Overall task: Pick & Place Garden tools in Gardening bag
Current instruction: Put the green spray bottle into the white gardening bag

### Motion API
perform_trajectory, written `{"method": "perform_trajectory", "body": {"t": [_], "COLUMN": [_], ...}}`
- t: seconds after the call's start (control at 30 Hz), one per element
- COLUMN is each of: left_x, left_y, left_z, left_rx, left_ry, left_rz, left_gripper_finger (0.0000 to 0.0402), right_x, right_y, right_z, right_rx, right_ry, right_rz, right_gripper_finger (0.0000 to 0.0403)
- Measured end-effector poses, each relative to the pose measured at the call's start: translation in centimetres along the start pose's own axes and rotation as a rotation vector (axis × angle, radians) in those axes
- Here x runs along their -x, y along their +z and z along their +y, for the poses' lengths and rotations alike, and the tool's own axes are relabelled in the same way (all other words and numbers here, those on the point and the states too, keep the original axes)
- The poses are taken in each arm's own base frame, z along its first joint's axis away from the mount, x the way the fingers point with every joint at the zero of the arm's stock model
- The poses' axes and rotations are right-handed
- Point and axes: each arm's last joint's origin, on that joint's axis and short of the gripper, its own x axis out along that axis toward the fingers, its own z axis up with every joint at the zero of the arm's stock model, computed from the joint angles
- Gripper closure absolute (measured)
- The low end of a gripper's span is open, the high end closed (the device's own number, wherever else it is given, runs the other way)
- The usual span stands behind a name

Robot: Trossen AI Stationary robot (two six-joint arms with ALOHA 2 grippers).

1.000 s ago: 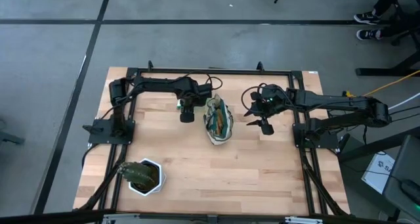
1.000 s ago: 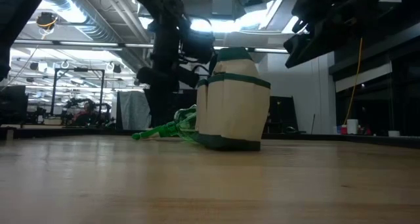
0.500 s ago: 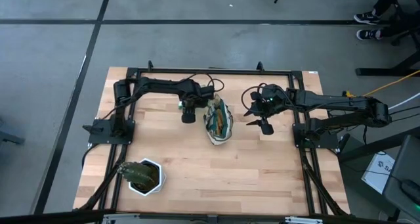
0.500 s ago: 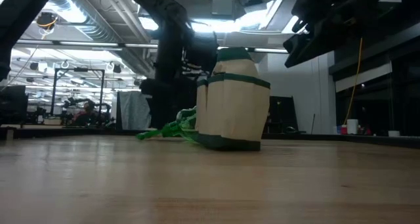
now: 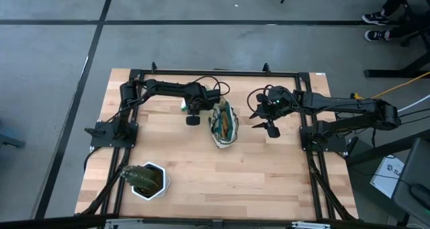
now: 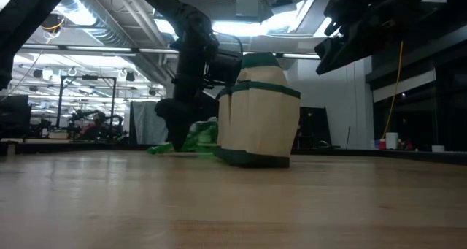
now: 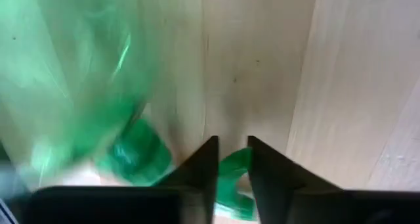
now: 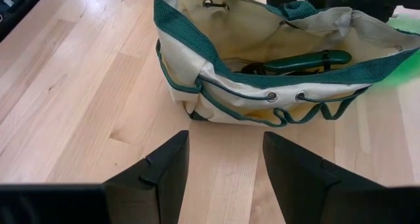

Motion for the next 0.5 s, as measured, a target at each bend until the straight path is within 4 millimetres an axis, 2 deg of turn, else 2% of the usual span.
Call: {"method": "perform_trajectory", "body": {"t": [0.1,0.3,0.5], "left_x": [0.0,0.6,4.1], "left_y": [0.0,-0.3,-1.1], "left_z": [0.0,-0.1,-0.5], "left_rx": [0.002,0.006,-0.023], "left_ry": [-0.002,0.048,0.207], "left_rz": [0.002,0.017,-0.033], "left_gripper_finger": [0.0381,0.0385,0.0386], "right_x": [0.0,0.0,0.0], "right_y": [0.0,0.0,0.2], "right_z": [0.0,0.0,-0.1], "right_rx": [-0.004,-0.008,-0.002], "right_ry": [0.000,0.000,-0.008], "right_rz": [0.000,0.000,-0.023], "right_gripper_finger": [0.0207,0.0207,0.0207]}}
